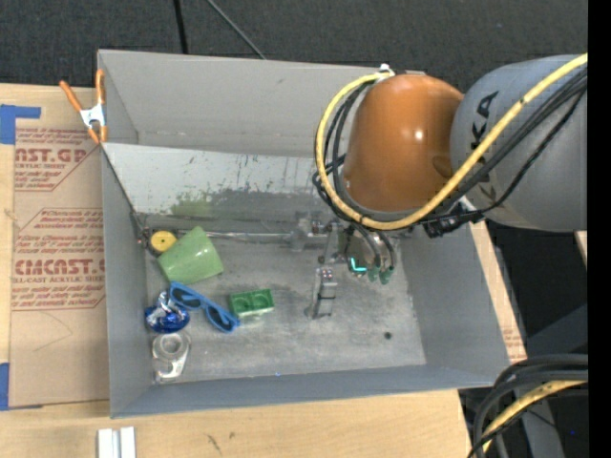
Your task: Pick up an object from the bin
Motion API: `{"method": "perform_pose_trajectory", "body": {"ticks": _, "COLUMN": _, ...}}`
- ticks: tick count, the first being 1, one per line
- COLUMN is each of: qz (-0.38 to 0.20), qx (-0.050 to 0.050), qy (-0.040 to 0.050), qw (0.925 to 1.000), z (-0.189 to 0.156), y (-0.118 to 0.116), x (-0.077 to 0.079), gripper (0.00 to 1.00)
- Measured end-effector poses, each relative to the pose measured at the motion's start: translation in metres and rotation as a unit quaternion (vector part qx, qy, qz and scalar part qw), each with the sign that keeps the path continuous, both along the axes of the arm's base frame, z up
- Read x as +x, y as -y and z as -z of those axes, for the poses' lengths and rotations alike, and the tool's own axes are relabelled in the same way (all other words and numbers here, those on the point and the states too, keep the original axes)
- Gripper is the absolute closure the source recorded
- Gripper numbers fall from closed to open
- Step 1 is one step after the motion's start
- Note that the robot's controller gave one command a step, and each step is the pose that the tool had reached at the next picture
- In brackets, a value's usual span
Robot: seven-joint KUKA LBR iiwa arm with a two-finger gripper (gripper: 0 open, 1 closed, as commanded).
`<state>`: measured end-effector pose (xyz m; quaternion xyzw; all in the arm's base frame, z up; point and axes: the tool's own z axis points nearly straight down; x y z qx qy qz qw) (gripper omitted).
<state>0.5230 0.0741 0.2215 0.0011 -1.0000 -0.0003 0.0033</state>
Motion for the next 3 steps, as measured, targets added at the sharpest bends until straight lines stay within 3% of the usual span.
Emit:
{"method": "perform_pose_trajectory", "body": {"ticks": 1, "qz": -0.087, "qx": 0.000, "qy": 0.0008, "qw": 0.9962, "z": 0.129, "y": -0.056, "x": 0.011, "gripper": 0.00}}
{"method": "perform_pose_trajectory", "body": {"ticks": 2, "qz": -0.086, "qx": 0.001, "qy": 0.0040, "qw": 0.9963, "z": 0.124, "y": -0.055, "x": 0.013, "gripper": 1.00}}
{"method": "perform_pose_trajectory", "body": {"ticks": 3, "qz": -0.099, "qx": 0.000, "qy": 0.0084, "qw": 0.9951, "z": 0.012, "y": -0.041, "x": 0.010, "gripper": 1.00}}
